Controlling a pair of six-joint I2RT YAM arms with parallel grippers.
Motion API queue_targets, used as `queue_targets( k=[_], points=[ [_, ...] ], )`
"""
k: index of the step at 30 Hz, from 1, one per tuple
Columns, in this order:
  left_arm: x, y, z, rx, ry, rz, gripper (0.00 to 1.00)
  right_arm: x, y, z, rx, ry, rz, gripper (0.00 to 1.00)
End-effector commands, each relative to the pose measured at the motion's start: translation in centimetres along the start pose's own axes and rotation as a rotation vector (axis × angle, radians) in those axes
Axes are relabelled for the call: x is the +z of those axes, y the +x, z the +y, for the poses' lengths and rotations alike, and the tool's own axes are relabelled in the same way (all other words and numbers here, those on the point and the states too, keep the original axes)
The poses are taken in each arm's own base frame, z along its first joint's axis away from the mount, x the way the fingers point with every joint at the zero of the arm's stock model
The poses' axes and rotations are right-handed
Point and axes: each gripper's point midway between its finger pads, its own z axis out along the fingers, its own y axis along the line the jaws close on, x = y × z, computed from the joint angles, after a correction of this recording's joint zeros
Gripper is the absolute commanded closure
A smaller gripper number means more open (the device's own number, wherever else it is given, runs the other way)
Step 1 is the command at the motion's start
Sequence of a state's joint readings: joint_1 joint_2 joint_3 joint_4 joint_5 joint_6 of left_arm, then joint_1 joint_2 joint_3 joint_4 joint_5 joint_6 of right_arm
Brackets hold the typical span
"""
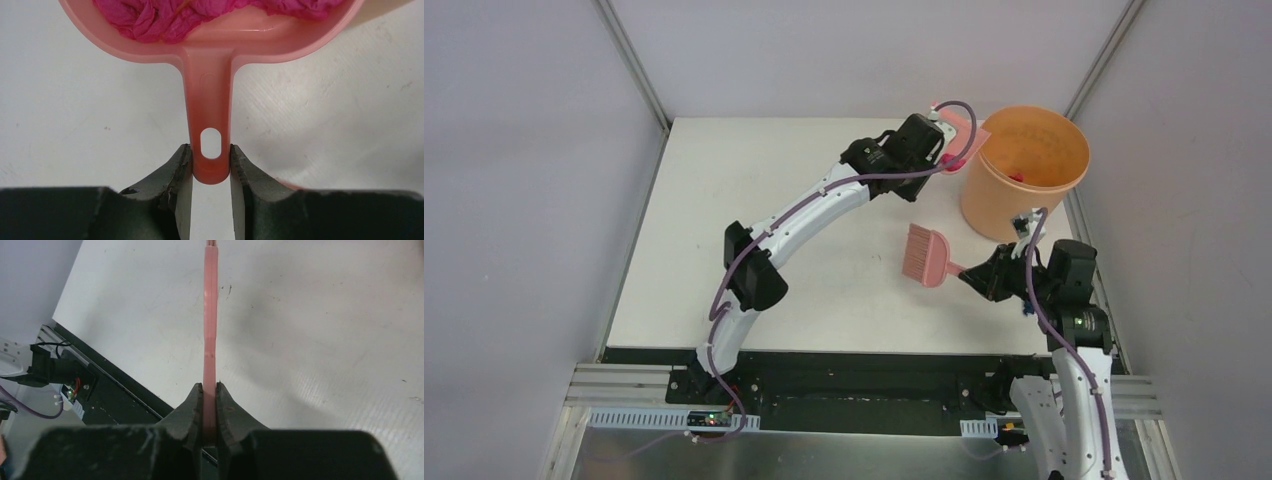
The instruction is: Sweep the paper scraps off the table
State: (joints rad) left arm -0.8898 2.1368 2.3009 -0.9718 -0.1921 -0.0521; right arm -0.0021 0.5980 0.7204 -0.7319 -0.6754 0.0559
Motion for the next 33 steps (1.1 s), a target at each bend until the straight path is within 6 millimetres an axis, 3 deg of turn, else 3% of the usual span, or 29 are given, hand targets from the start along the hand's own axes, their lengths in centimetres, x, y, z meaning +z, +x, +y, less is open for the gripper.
queue_targets(
  k=[1, 6, 9, 14, 18, 24, 33],
  points=[
    [0.2, -5.9, -1.1, -0.007, -0.028, -0.190, 1.00, -0.5, -1.5, 2.4, 0.013, -0.152, -0.133, 1.00],
    [0.3, -9.5, -1.2, -0.014, -0.059, -0.323, 1.00, 0.0, -1.4, 1.8, 0.046, -0.146, -0.110, 1.00],
    [0.8, -10.9, -0.8, -0.015, -0.095, -0.386, 1.00, 0.3, -1.3, 1.7, 0.055, -0.151, -0.102, 1.00],
    [2.1, -13.2, -1.8, 0.012, -0.138, -0.495, 1.00, 0.2, -1.3, 1.7, 0.057, -0.150, -0.110, 1.00],
    [3.2, -14.9, -3.0, 0.129, -0.223, -0.582, 1.00, 0.0, -1.5, 1.6, 0.056, -0.146, -0.122, 1.00],
    [3.3, -16.8, -4.9, 0.397, -0.424, -0.679, 1.00, -0.4, -1.7, 1.7, 0.040, -0.144, -0.145, 1.00],
    [3.1, -17.7, -6.0, 0.753, -0.628, -0.711, 1.00, -0.5, -1.6, 1.9, 0.035, -0.155, -0.146, 1.00]
  ],
)
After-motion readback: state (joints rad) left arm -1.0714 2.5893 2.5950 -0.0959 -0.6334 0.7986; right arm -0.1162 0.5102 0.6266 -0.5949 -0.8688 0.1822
